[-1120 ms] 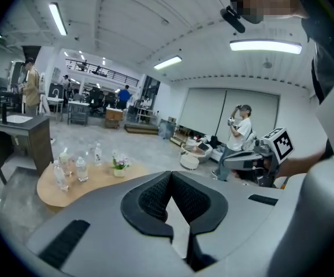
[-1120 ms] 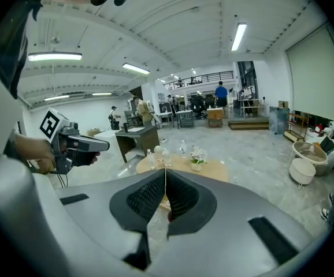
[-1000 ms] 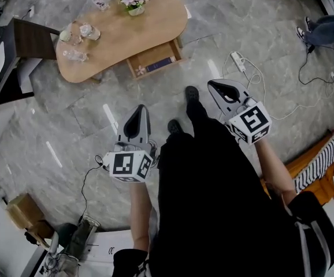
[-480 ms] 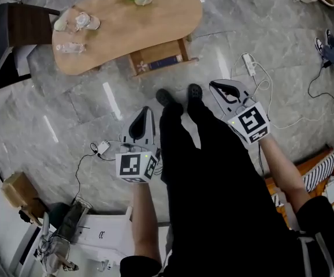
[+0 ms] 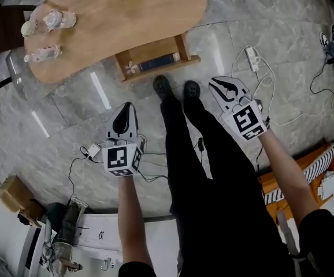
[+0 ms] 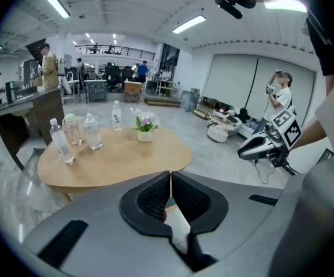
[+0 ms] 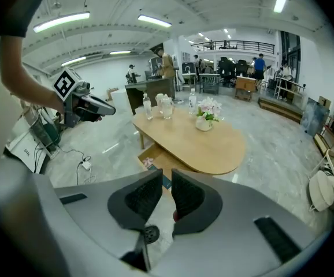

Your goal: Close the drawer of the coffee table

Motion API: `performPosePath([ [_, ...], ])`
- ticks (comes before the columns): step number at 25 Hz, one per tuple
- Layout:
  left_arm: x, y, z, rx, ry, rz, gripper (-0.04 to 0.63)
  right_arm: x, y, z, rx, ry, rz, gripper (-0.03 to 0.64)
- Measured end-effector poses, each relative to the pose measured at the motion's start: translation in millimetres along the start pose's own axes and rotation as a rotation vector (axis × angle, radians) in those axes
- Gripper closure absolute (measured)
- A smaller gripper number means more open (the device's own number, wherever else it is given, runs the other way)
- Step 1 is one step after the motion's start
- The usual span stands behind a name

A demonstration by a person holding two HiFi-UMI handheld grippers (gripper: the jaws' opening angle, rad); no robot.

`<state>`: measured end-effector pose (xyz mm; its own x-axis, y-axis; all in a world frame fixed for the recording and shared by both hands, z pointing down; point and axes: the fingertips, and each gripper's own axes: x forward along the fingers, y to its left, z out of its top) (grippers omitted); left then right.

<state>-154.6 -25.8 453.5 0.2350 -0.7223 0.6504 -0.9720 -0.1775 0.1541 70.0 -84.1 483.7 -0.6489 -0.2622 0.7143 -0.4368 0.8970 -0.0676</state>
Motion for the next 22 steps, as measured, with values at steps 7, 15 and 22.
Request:
performPosePath([
  [7,76.9,50.7,-79.5,0.014,0.094,-0.035,0.580,99.1,-23.2,-79.7,-0.108,0.169,-0.006,0.588],
  [15,120.7,102.5,-165.8,0.067,0.247,-0.040,0.482,162.9,-37.5,-144.1,-0.160,0.328,-0.037,0.521],
  [22,168.6,144.5,-225.6,0.055,0.320,-0.027,0.332,207.4,-50.4,-184.8,-0.040,0.403,-0.102,0.464],
])
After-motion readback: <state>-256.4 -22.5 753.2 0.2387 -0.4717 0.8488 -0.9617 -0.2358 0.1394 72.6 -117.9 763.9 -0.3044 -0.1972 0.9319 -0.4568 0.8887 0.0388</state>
